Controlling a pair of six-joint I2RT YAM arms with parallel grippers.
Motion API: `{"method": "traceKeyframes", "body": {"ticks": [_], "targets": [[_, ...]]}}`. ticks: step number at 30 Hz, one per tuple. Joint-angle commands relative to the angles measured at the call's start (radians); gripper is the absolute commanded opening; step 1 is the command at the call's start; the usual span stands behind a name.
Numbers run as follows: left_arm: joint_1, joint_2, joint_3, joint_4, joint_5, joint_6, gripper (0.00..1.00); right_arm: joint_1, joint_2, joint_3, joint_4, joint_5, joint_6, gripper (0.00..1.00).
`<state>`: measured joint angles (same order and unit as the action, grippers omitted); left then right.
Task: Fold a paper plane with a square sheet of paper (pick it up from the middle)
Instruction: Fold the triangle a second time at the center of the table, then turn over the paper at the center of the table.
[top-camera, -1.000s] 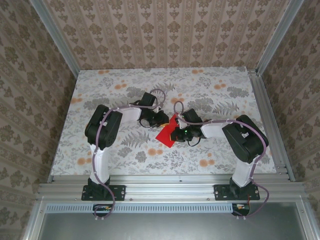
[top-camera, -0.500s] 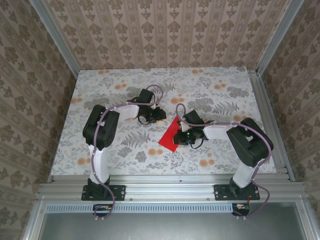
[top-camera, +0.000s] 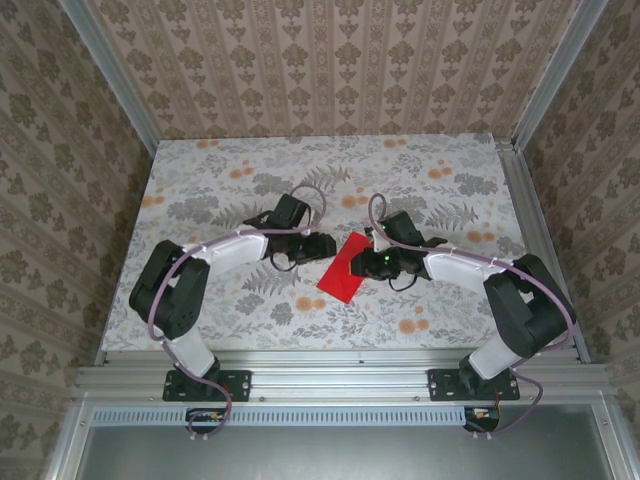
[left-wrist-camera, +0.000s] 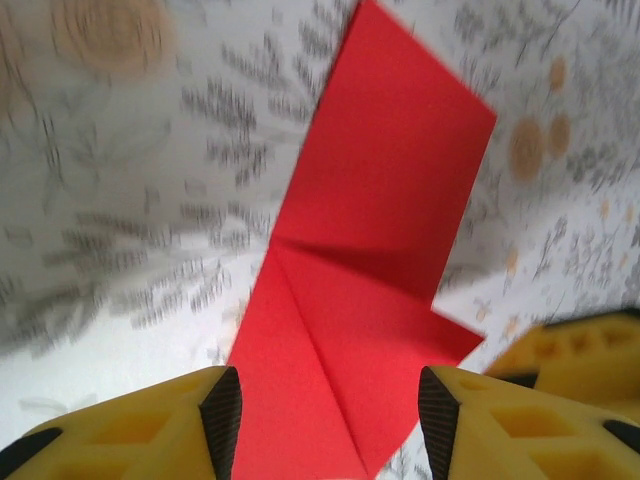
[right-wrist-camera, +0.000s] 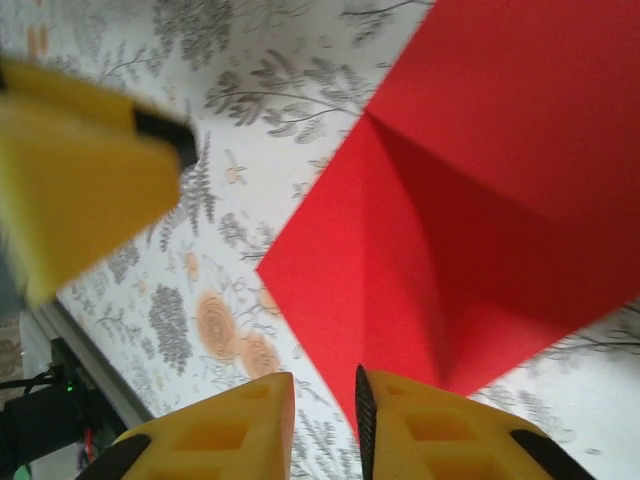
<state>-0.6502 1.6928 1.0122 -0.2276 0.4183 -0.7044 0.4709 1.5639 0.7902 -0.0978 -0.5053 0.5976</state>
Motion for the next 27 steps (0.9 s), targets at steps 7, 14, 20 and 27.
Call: {"method": "traceKeyframes", "body": {"ticks": [7,14,20,27], "targets": [[-0.077,-0.056,-0.143,0.125,-0.010,-0.129,0.54,-0.020,0.005,-0.050,0.024,0.009,0.033,0.35],[-0.081,-0.057,-0.176,0.160,0.002,-0.144,0.54,-0.017,0.060,-0.060,0.114,-0.057,0.057,0.35],[-0.081,-0.078,-0.181,0.154,-0.003,-0.141,0.55,-0.002,0.133,-0.029,0.160,-0.091,0.067,0.30],[-0.066,-0.149,-0.213,0.146,-0.018,-0.147,0.63,0.012,0.173,-0.007,0.193,-0.115,0.074,0.12]]}}
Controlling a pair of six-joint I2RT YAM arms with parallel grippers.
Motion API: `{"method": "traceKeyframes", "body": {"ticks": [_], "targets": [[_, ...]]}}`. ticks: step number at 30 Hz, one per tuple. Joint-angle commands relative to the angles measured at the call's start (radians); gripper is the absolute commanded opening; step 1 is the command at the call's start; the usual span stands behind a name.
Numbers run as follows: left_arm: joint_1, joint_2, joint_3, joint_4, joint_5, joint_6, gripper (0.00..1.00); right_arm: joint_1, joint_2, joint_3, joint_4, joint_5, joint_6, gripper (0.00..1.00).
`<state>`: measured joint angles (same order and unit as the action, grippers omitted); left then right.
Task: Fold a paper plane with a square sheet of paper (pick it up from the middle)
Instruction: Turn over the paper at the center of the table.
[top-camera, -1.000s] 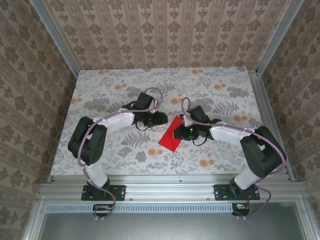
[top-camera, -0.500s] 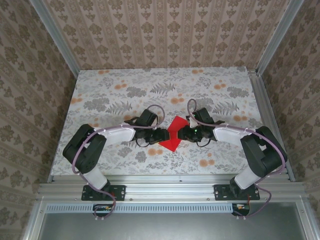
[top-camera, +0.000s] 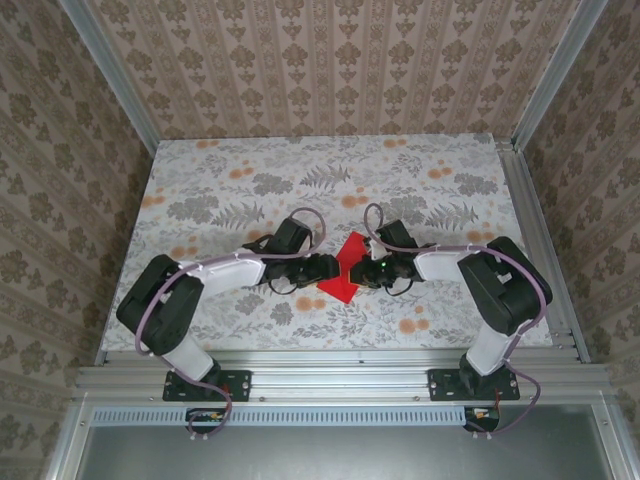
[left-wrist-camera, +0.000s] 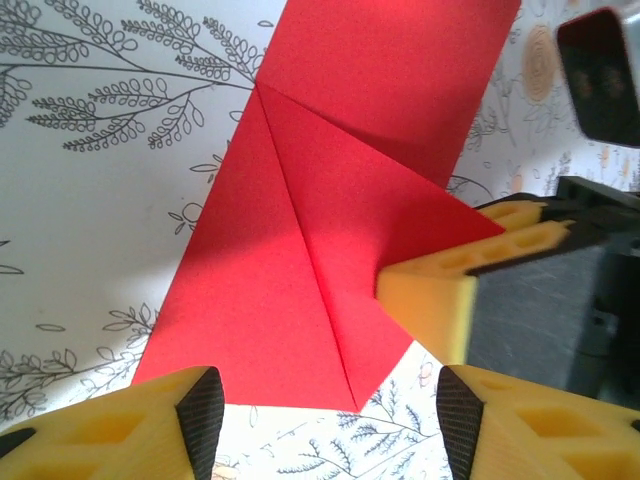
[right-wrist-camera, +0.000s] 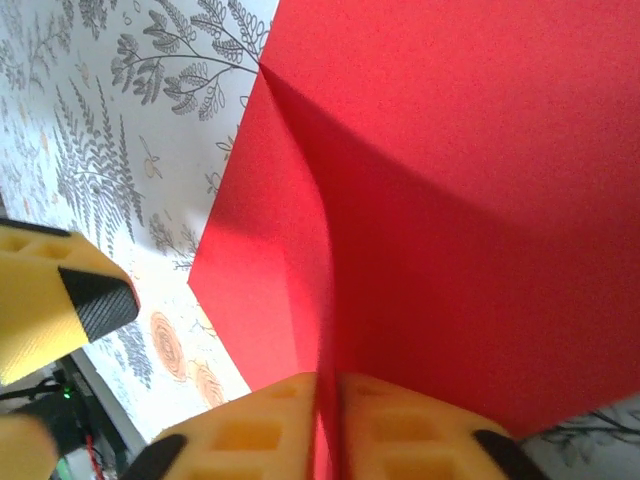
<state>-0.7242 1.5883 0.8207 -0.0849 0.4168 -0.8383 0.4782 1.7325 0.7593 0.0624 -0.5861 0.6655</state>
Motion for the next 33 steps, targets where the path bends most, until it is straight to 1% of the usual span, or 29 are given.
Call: {"method": "traceKeyframes", "body": {"ticks": [1,3,8,14,20,24,33], "targets": [[0.015,-0.057,-0.029,0.007,-0.015,-0.014,0.63,0.005,-0.007,0.017,0.038,-0.034,0.008,0.10],[0.027,-0.078,-0.051,0.034,-0.003,-0.029,0.64,0.005,-0.026,0.009,0.049,-0.041,0.015,0.07],[0.052,-0.106,-0.092,0.129,0.040,-0.084,0.65,0.005,-0.082,-0.016,0.098,-0.083,0.041,0.03],[0.070,-0.106,-0.124,0.265,0.053,-0.159,0.65,0.005,-0.131,-0.037,0.162,-0.128,0.087,0.01],[0.069,-0.102,-0.121,0.330,0.039,-0.196,0.65,0.005,-0.163,-0.061,0.235,-0.162,0.136,0.01],[0.069,-0.079,-0.122,0.377,0.043,-0.217,0.65,0.005,-0.178,-0.075,0.258,-0.172,0.151,0.01],[0.069,-0.027,-0.129,0.494,0.053,-0.258,0.65,0.005,-0.191,-0.123,0.372,-0.190,0.218,0.00]]}}
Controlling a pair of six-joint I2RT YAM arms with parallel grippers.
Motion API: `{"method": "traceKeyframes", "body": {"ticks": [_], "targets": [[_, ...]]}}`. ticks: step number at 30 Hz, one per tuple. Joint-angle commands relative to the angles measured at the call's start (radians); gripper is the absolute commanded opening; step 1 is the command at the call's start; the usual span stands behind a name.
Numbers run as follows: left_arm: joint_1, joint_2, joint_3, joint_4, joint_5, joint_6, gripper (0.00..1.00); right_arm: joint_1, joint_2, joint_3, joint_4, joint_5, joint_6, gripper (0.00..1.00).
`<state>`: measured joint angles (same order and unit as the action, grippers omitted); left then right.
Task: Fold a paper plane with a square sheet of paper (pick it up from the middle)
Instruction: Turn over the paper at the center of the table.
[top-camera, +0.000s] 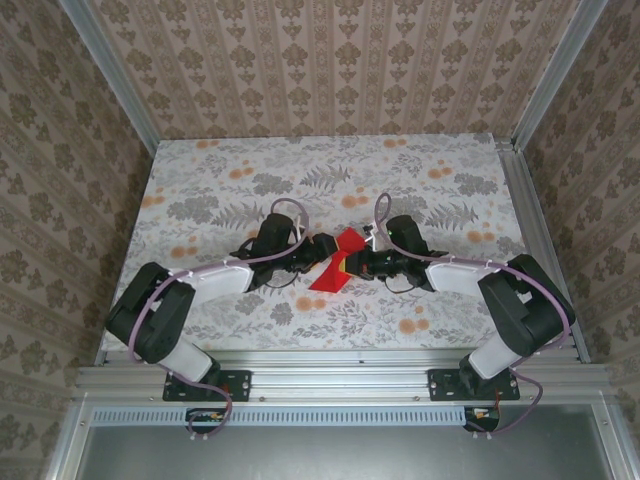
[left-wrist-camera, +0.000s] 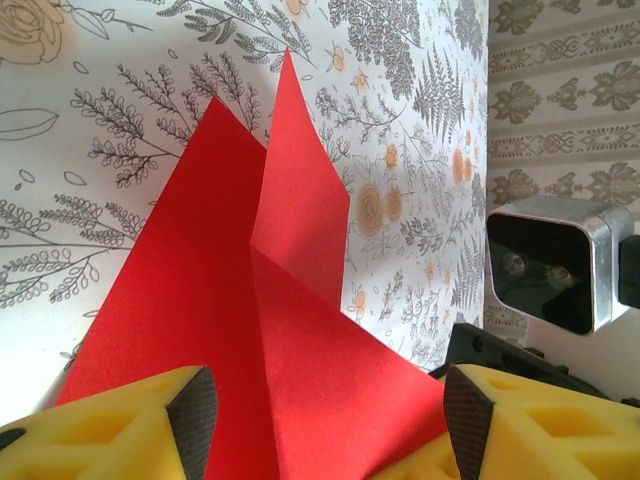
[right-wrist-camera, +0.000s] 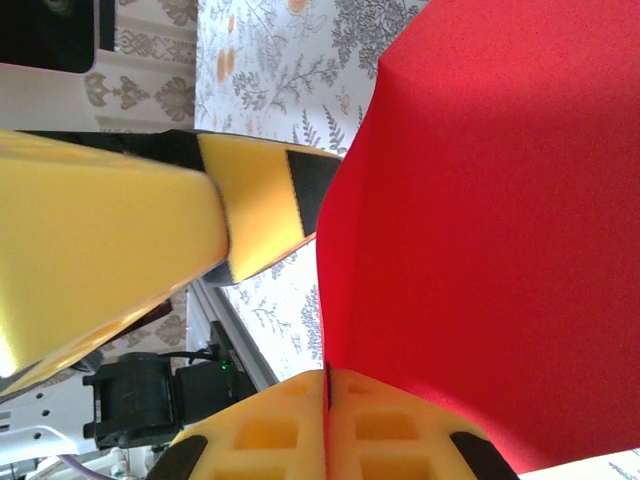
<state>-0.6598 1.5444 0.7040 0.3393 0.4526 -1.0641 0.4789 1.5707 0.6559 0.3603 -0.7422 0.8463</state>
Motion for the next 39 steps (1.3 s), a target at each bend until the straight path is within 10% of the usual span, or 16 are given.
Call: {"method": "traceKeyframes", "body": {"ticks": [1,39], "targets": [[0.006,0.025,-0.012,0.086,0.025,-0.041,0.65,0.004,-0.030,-0.022,0.081,-0.036,0.043,0.00],[0.000,0.062,0.059,0.067,0.120,-0.051,0.56,-0.020,0.037,-0.072,0.125,-0.003,0.058,0.00]]}}
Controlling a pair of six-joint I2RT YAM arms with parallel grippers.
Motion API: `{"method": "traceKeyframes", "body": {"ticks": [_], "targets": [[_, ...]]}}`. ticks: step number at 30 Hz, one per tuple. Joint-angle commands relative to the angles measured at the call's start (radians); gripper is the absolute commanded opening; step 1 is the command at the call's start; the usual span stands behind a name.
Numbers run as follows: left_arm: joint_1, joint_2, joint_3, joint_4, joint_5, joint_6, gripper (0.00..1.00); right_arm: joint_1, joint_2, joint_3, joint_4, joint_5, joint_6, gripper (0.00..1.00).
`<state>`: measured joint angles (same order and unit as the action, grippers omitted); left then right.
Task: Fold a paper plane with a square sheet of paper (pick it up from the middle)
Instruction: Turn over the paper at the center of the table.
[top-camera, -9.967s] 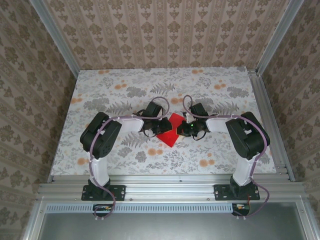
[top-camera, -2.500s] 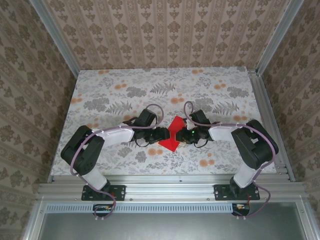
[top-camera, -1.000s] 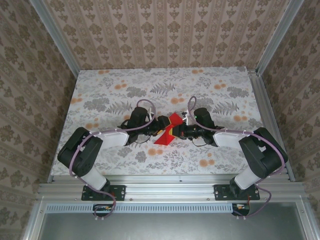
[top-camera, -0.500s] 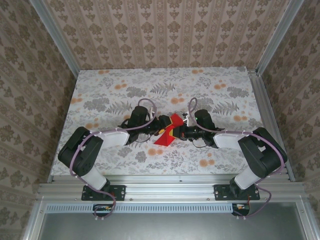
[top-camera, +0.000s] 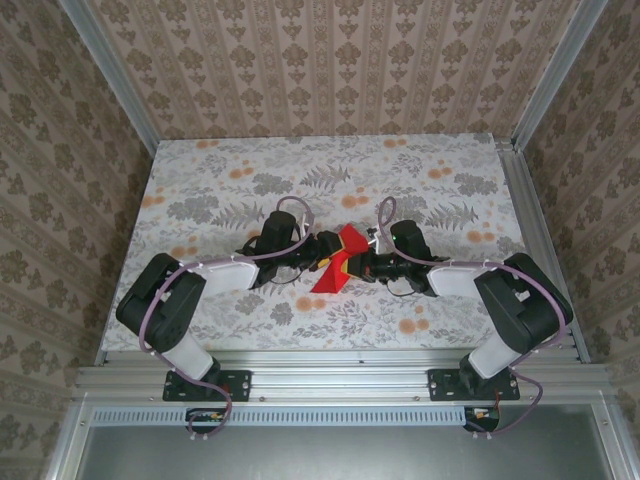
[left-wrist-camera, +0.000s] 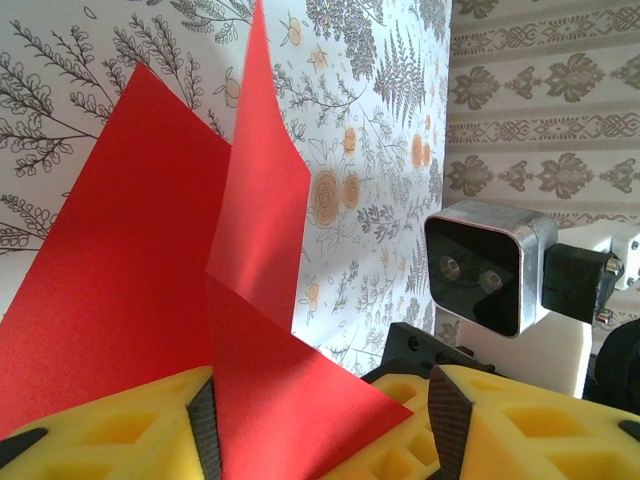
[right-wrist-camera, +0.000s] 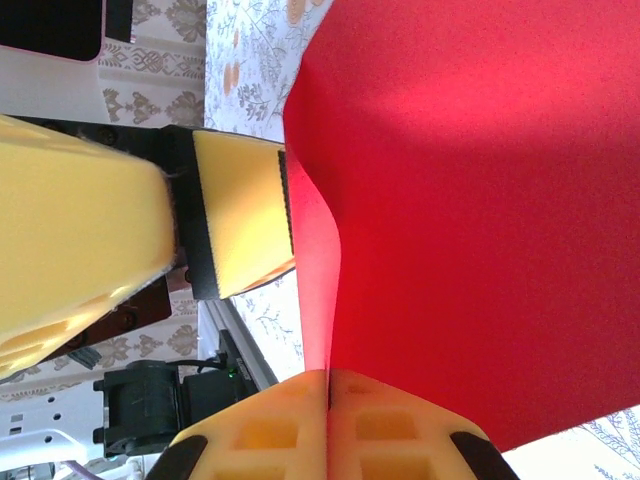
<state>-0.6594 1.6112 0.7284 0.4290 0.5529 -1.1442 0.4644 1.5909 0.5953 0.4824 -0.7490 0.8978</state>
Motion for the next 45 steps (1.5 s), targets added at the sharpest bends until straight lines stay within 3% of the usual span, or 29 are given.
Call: {"method": "traceKeyframes", "body": {"ticks": [1,31,36,42,45], "targets": [[0.000,-0.004,0.038,-0.027,0.021,0.031,0.56,-0.007,0.018,-0.011,0.002,0.006,0.007,0.00],[0.001,0.021,0.070,-0.137,0.011,0.108,0.14,-0.030,0.009,-0.022,-0.007,0.008,0.012,0.12],[0.006,0.024,0.075,-0.147,0.007,0.110,0.10,-0.041,-0.020,-0.027,-0.029,0.009,0.006,0.21],[0.009,0.029,0.090,-0.144,0.009,0.093,0.09,-0.057,-0.098,-0.068,-0.082,0.031,-0.001,0.43],[0.009,0.031,0.098,-0.141,0.014,0.082,0.08,-0.055,-0.111,-0.106,-0.021,0.034,0.062,0.53]]}}
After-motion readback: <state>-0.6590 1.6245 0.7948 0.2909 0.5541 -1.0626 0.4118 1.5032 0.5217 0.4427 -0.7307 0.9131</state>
